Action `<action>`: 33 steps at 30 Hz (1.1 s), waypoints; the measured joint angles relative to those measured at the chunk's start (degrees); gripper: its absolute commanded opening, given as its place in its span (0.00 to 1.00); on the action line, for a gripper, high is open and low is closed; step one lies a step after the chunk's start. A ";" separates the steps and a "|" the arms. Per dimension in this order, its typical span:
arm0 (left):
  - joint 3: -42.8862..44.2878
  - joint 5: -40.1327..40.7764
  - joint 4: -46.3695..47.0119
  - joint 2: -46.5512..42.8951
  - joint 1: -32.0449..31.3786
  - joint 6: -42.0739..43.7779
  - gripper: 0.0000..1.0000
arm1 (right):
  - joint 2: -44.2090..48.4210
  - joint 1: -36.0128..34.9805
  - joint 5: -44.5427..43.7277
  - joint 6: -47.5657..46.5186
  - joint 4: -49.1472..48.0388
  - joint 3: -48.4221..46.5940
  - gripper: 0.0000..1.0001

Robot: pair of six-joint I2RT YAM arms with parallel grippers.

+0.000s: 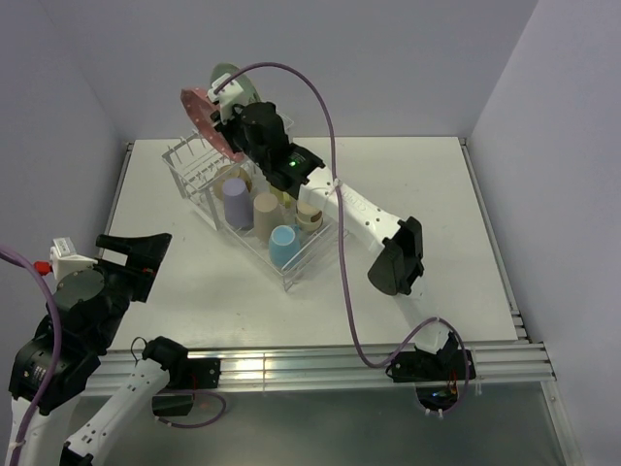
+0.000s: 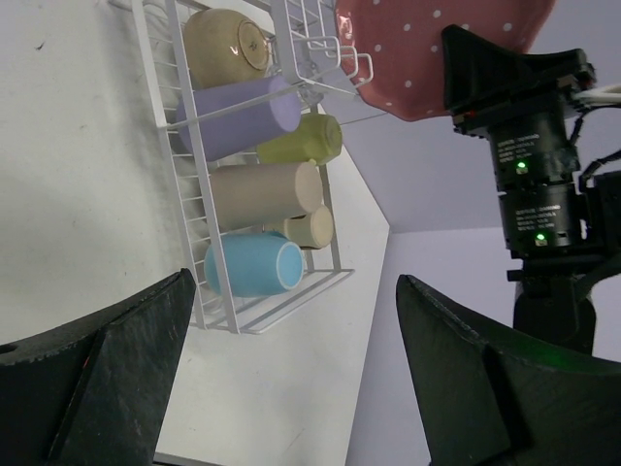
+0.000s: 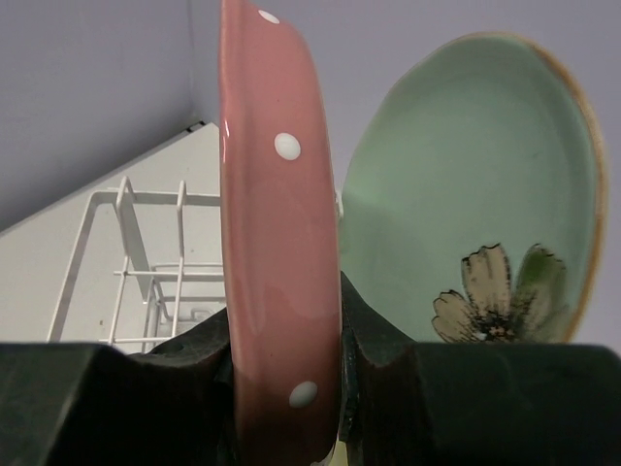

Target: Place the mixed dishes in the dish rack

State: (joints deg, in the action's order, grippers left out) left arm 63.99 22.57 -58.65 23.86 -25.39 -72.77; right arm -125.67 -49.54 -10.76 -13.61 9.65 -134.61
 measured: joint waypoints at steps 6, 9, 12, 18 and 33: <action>0.00 0.07 0.02 0.02 0.00 -0.13 0.91 | -2.36 -0.28 -0.72 -0.39 -1.95 -0.50 0.00; 0.00 0.04 0.02 0.00 0.00 -0.13 0.91 | -2.36 -0.33 -1.03 -0.39 -2.19 -0.52 0.00; -0.02 0.04 0.02 0.02 0.00 -0.13 0.91 | -2.36 -0.35 -1.25 -0.37 -2.16 -0.52 0.01; -0.02 -0.04 0.02 0.00 0.00 -0.13 0.91 | -2.36 -0.46 -1.84 -0.13 -2.16 -0.52 0.25; -0.02 -0.24 -0.81 0.02 0.00 0.04 0.89 | -2.36 -0.57 -3.85 0.24 -6.88 -3.41 0.73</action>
State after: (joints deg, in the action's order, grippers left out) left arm 63.96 22.33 -59.46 23.88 -25.39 -72.73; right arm -128.03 -50.11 -14.61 -13.37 2.76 -138.02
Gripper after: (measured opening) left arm 0.892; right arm 0.695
